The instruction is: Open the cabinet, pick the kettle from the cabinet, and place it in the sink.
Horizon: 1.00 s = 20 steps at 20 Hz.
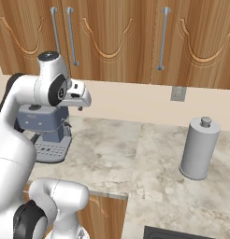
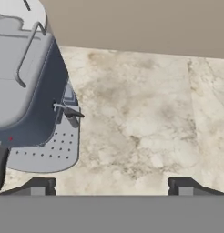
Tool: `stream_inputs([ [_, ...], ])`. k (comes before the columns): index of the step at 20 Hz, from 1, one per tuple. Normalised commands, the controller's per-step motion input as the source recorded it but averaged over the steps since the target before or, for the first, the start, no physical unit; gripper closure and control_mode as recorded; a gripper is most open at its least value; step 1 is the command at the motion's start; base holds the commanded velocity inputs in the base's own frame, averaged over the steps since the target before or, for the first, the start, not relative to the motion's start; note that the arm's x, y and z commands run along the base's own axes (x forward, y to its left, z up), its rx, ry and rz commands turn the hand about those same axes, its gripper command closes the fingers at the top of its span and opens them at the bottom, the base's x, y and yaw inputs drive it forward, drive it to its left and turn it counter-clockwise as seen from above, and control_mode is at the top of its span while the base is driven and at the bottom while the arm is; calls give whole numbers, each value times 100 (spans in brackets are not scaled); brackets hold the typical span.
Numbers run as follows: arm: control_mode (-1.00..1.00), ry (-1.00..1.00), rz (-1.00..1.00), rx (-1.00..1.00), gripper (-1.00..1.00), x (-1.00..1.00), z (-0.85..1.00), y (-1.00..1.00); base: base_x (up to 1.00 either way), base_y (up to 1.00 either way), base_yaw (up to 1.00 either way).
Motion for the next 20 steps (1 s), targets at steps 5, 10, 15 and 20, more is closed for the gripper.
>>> stream_inputs([
  [5, -100, -18, 0, 0, -100, -11, 15, 2, 0, 0, 0],
  [10, -100, -9, 0, 0, -100, -7, 21, 2, 0, 0, 0],
  [15, -100, -7, 0, 0, -100, -2, 22, 4, 0, 0, 0],
  [20, -100, -3, 0, 0, -100, 0, 24, 2, 0, 0, 0],
])
